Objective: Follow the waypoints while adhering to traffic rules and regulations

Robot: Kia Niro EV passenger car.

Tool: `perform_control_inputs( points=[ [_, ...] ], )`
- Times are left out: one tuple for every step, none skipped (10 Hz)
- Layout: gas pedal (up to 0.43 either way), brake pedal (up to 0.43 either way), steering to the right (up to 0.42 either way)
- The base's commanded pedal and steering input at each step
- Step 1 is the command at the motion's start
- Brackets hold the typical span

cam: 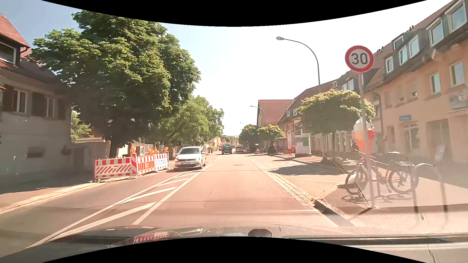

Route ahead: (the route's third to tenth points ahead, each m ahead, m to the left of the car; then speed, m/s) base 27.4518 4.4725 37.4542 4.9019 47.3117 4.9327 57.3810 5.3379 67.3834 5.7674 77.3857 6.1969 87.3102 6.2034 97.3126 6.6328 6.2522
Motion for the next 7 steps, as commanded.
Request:
perform_control_inputs(
  points=[
    [0.110, 0.000, 0.000],
    [0.087, 0.000, 0.000],
    [0.067, 0.000, 0.000],
    [0.067, 0.000, 0.000],
    [0.059, 0.000, 0.000],
    [0.059, 0.000, 0.000],
    [0.059, 0.000, -0.001]
  ],
)
